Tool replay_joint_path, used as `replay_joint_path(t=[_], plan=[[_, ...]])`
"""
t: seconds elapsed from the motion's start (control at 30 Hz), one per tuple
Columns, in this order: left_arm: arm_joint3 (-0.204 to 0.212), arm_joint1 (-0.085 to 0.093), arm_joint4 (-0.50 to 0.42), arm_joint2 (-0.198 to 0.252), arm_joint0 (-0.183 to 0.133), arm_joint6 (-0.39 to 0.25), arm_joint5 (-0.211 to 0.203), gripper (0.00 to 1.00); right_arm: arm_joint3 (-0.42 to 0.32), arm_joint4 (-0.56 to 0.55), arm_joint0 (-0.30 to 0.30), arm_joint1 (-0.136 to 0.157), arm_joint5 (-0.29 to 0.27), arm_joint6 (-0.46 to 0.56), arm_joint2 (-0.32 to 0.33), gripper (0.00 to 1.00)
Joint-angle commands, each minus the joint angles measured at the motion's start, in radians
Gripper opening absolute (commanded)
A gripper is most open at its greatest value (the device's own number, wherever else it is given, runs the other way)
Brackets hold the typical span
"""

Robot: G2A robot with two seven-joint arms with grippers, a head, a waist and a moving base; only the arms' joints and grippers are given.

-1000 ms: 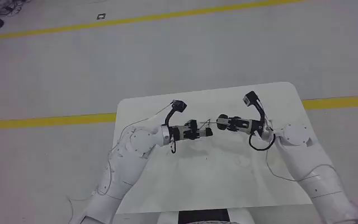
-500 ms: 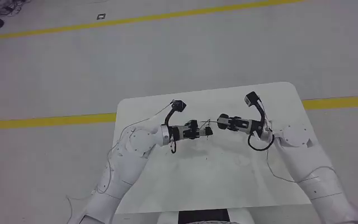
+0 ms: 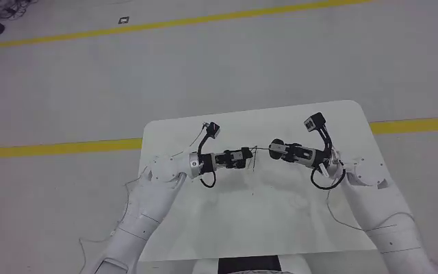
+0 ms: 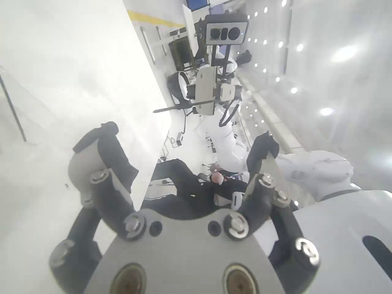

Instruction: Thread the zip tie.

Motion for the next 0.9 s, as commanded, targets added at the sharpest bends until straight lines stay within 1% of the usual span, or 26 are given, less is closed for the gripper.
replay_joint_path(t=[0.0, 0.2, 0.23, 0.27, 0.3, 0.33, 0.37, 0.47, 0.57, 0.6, 0.7, 0.87], plan=[[0.001, 0.0, 0.012, 0.0, -0.003, 0.003, 0.0, 1.0, 0.008, -0.101, 0.006, -0.001, 0.0, -0.025, 0.007, 0.0], [0.001, 0.0, 0.012, 0.0, -0.003, 0.003, 0.0, 1.0, 0.008, -0.101, 0.006, -0.001, 0.0, -0.025, 0.007, 0.0], [-0.001, 0.0, 0.018, 0.009, 0.002, 0.018, 0.01, 1.0, 0.011, -0.112, 0.001, -0.001, 0.006, -0.05, 0.003, 0.0], [-0.002, -0.002, -0.002, 0.017, 0.005, 0.016, 0.013, 1.0, 0.009, -0.111, -0.002, -0.001, 0.004, -0.065, 0.0, 0.0], [0.004, -0.003, -0.045, 0.022, 0.008, 0.007, 0.017, 1.0, 0.007, -0.096, -0.006, -0.002, 0.0, -0.072, -0.004, 0.0], [0.016, -0.005, -0.094, 0.026, 0.007, -0.007, 0.022, 1.0, 0.005, -0.083, -0.008, -0.002, 0.0, -0.071, -0.006, 0.0], [0.035, -0.007, -0.14, 0.03, -0.001, -0.029, 0.021, 1.0, 0.002, -0.068, -0.01, -0.001, 0.0, -0.067, -0.006, 0.0], [0.084, -0.011, -0.219, 0.044, -0.021, -0.061, 0.022, 1.0, -0.013, -0.027, -0.015, -0.002, 0.0, -0.039, -0.006, 0.0], [0.121, -0.016, -0.277, 0.058, -0.038, -0.091, 0.02, 1.0, -0.021, 0.001, -0.017, -0.003, 0.0, -0.013, -0.004, 0.0], [0.137, -0.017, -0.285, 0.065, -0.047, -0.1, 0.019, 1.0, -0.025, 0.014, -0.017, -0.005, 0.0, 0.002, -0.004, 0.0], [0.164, -0.02, -0.294, 0.081, -0.064, -0.1, 0.012, 1.0, -0.039, 0.031, -0.014, -0.01, 0.0, 0.028, -0.01, 0.0], [0.186, -0.022, -0.309, 0.098, -0.079, -0.101, 0.011, 1.0, -0.034, 0.048, -0.006, -0.022, 0.0, 0.053, -0.027, 0.0]])
